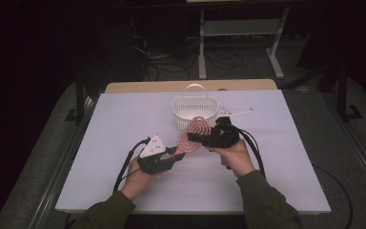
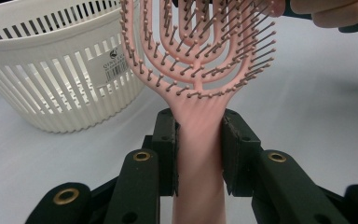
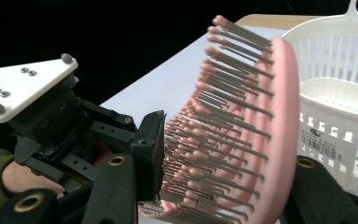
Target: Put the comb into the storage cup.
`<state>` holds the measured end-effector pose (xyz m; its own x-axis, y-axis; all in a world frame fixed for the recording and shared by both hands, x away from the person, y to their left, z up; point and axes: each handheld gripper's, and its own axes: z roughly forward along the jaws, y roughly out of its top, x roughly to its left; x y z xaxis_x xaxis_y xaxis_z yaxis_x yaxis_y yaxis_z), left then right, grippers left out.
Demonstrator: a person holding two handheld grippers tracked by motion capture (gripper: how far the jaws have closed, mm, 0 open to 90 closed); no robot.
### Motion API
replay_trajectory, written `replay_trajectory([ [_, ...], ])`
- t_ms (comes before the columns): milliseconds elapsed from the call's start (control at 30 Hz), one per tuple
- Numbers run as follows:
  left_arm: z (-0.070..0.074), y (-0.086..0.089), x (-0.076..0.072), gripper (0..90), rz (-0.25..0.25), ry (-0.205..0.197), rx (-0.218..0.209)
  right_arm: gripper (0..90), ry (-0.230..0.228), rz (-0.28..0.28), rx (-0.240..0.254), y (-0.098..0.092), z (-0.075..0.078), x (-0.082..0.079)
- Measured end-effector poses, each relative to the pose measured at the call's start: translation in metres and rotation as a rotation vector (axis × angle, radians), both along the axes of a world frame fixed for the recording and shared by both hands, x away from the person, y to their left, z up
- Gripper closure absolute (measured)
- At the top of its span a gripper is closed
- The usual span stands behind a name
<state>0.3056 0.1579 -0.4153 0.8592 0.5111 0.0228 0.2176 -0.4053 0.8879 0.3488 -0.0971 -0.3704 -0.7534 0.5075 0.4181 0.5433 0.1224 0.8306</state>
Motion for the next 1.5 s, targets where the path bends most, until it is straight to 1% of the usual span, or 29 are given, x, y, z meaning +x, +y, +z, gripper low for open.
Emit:
replay_trajectory([
  [200, 0.000, -0.001, 0.000, 70.3, -0.010, 0.001, -0.001, 59.2, 0.002, 0.017, 0.033, -0.001, 0.001, 0.000],
  [300, -0.001, -0.001, 0.000, 70.5, -0.016, 0.004, 0.000, 61.2, -0.003, 0.035, 0.051, -0.001, 0.002, -0.001],
  [367, -0.001, -0.001, 0.000, 70.6, -0.018, 0.004, 0.002, 61.6, -0.015, 0.044, 0.050, 0.000, 0.002, -0.002],
  [600, -0.001, -0.001, 0.001, 68.8, -0.022, 0.007, -0.009, 62.2, -0.014, 0.052, 0.064, -0.001, 0.002, -0.002],
  [867, -0.002, -0.001, 0.001, 60.6, -0.020, 0.006, -0.012, 62.3, -0.020, 0.043, 0.069, -0.002, 0.001, -0.002],
  [967, -0.001, 0.000, 0.001, 56.5, -0.025, 0.013, -0.022, 62.3, -0.020, 0.041, 0.073, -0.002, 0.002, -0.002],
  [1033, 0.000, 0.001, 0.001, 53.1, -0.025, 0.022, -0.035, 62.3, -0.017, 0.038, 0.081, -0.003, 0.002, -0.002],
  [1133, 0.000, 0.003, 0.002, 48.2, -0.031, 0.034, -0.042, 62.3, -0.024, 0.033, 0.087, -0.006, 0.003, -0.002],
  [1300, 0.001, 0.005, 0.002, 42.3, -0.038, 0.044, -0.044, 62.3, -0.030, 0.019, 0.095, -0.010, 0.005, -0.001],
  [1500, 0.002, 0.011, 0.003, 35.7, -0.057, 0.065, -0.039, 62.4, -0.033, 0.004, 0.105, -0.015, 0.007, -0.001],
])
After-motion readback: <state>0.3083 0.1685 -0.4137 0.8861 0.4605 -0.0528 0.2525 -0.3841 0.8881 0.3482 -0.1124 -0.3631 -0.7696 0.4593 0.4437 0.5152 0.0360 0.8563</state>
